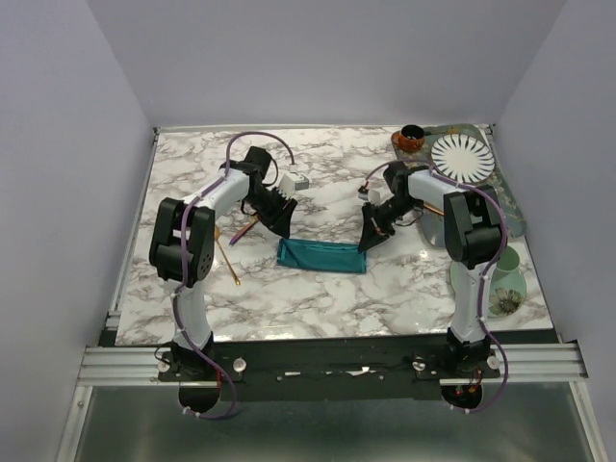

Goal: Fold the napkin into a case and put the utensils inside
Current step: Smooth out the smaller rectangle-folded napkin at the center of the board.

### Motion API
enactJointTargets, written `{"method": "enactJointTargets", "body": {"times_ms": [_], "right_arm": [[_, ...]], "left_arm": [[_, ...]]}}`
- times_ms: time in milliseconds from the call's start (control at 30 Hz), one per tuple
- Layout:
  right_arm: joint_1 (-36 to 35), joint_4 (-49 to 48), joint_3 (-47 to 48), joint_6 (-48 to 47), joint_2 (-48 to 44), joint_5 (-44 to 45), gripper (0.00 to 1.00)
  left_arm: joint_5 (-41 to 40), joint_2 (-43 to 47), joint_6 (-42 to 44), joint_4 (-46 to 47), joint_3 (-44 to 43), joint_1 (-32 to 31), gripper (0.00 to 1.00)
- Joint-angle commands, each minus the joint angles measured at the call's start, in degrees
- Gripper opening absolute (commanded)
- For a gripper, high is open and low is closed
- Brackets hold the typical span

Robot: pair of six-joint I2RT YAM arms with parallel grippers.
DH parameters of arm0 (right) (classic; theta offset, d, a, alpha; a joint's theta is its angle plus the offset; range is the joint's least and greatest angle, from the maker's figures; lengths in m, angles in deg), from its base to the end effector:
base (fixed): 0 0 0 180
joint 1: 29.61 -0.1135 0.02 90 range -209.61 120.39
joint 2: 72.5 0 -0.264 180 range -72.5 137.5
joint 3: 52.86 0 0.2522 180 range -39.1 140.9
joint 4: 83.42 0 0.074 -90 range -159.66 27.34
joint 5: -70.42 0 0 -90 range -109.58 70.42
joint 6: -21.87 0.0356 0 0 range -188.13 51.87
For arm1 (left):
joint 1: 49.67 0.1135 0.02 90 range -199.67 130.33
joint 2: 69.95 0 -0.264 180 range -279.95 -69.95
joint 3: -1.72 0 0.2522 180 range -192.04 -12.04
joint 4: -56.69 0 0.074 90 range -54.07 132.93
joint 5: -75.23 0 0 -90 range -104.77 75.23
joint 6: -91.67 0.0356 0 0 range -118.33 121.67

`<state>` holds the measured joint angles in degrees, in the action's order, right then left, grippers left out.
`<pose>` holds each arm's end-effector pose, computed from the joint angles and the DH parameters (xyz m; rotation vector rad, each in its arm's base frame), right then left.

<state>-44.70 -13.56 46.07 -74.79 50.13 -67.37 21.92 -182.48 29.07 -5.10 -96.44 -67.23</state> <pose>0.3670 0.1263 0.1367 0.4850 -2.7269 -1.2173 0.3654 -0.1379 0.1952 1.1417 2.4725 -0.8707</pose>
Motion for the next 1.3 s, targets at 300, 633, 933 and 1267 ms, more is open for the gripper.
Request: {"method": "enactJointTargets", "body": {"times_ms": [300, 633, 933, 1267], "right_arm": [[-0.55, -5.99, 0.97, 3.48, -1.43, -0.82, 0.01], [-0.55, -7.84, 1.41, 6.39, 3.23, 7.53, 0.00], [-0.55, -7.67, 1.32, 8.41, 5.87, 9.56, 0.01], [-0.55, -7.58, 0.27, 8.41, 6.04, 11.84, 0.01]], "left_arm": [[3.30, 0.47, 0.64, -2.33, 1.34, 3.32, 0.33], [16.12, 7.32, -7.70, 7.06, 3.10, 5.96, 0.44], [25.18, 6.45, -36.32, 28.62, 11.26, -0.71, 0.45], [18.78, -2.85, -53.76, 45.30, 22.26, 1.21, 0.43]]}}
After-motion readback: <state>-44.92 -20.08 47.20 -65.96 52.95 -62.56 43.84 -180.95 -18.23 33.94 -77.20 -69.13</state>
